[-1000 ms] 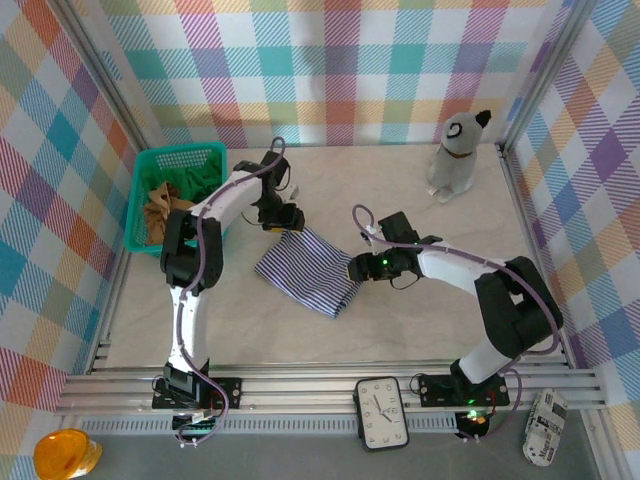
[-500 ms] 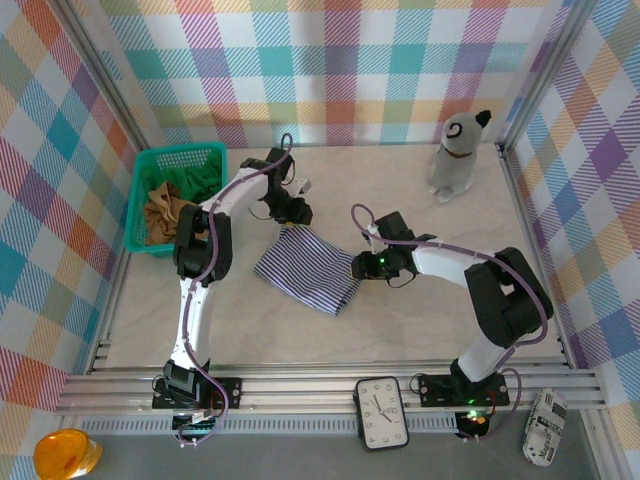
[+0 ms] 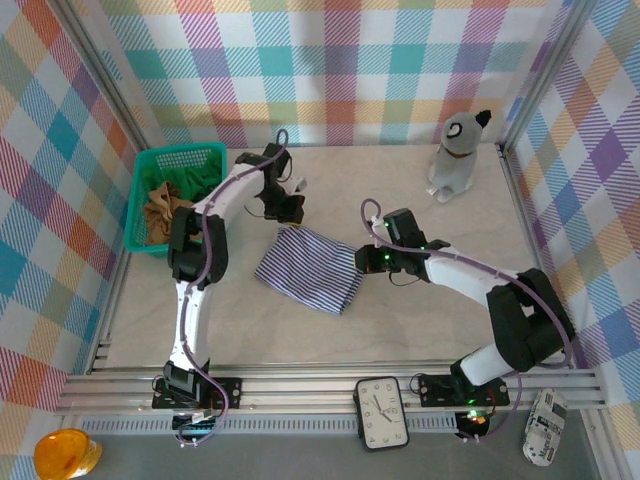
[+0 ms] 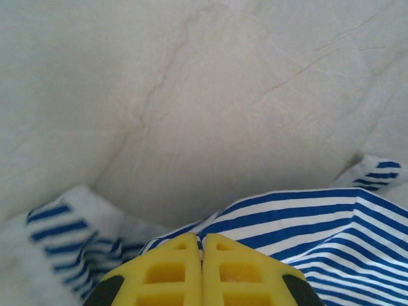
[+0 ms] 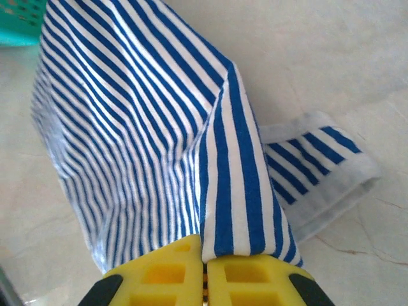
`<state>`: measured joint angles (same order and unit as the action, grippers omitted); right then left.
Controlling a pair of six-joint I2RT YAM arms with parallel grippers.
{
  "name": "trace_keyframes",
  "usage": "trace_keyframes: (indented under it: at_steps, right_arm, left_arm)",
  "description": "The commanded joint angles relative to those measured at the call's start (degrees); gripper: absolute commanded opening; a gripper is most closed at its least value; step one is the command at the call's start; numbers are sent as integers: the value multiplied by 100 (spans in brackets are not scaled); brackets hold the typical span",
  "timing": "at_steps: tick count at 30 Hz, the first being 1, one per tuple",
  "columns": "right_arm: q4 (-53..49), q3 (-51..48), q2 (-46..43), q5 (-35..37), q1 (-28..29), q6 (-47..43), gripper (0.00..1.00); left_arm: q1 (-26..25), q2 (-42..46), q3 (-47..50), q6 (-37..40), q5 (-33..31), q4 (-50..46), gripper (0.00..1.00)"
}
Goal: Fold and stack the tank tops
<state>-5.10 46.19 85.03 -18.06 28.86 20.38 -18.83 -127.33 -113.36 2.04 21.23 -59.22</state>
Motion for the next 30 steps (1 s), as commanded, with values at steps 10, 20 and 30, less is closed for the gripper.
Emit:
trace_keyframes:
  at_steps: [10,20,30]
  right_arm:
    - [1169,285,949,-1166,-244,130,11]
    - [1672,890,1970,-1213,-537,118,16]
    - [913,1456,1835,-649,-464,-387,35]
  left_arm:
    - [509,397,183,-336,-938,-388,0]
    - [582,-819,-956,-538,-1729,-74,0]
    - [573,-655,-820,-757,-2653,-230,5]
